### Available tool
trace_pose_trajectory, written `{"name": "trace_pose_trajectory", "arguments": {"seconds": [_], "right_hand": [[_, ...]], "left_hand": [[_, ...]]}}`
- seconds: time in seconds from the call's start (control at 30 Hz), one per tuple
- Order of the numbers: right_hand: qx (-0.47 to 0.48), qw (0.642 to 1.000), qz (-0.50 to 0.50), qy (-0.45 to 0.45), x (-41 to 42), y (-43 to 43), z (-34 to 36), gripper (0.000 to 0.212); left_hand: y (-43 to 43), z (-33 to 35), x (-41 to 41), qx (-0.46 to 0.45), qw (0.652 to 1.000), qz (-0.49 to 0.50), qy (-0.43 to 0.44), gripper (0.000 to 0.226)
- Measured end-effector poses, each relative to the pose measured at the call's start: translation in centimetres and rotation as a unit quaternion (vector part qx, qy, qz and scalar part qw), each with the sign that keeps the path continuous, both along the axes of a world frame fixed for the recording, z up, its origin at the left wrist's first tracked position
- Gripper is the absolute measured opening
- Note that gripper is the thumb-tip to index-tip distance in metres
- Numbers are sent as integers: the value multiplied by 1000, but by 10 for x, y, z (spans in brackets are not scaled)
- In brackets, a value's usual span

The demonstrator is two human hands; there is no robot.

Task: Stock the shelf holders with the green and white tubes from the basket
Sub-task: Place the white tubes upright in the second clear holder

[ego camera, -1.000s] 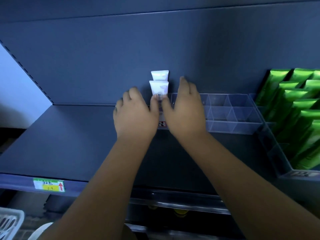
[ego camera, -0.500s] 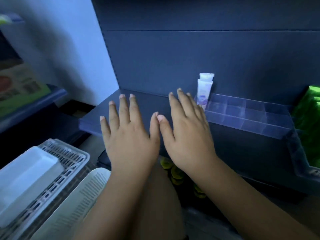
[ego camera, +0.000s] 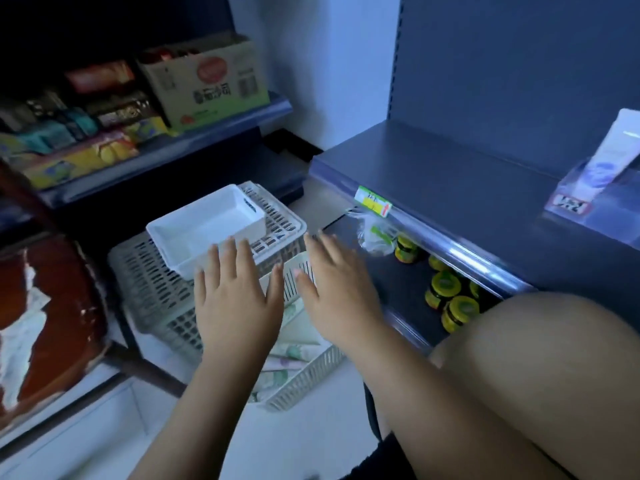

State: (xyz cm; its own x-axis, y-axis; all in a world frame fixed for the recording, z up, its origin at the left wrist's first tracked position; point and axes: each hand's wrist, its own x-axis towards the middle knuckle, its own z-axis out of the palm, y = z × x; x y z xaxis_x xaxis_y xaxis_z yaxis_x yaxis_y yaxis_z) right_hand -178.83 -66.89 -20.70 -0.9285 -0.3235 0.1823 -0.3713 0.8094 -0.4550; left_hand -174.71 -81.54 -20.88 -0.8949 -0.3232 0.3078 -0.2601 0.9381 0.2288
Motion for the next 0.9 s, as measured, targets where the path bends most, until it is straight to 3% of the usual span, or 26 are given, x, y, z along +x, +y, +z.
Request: {"name": "trace_pose_trajectory", "arguments": {"seconds": [0.17,0.27,0.33,0.4,0.5,0.67,0.77,0.9], "right_hand": [[37,991,81,-101,-19,-12,-50,57],[17,982,24,-189,-40,-14,-69,42],[-88,953,-53,-285,-55,-18,-76,34],[-168,925,-128,-316,-74,-22,-85,24],[-192,893,-176,-366,-108,-25,-114,15],[-148,835,-257,-464,-134,-24,-168,11],[-119,801,-282,-514,-134,-30,-207,29],[-52,828,-163,-534,-130,-60,-258,31]], "left_hand": [[-27,-70,2,58,992,44,-100,72],[-34,-110,-1,102,979,35,-171,68],[-37,-133,-5,129,967,42,-215,67],[-41,-154,-11,167,952,59,-249,64],[-51,-182,-25,197,931,87,-294,58],[-65,-223,-55,203,917,93,-332,50],[-73,-252,-76,171,920,61,-349,50],[-74,-291,-117,222,904,81,-357,50]]}}
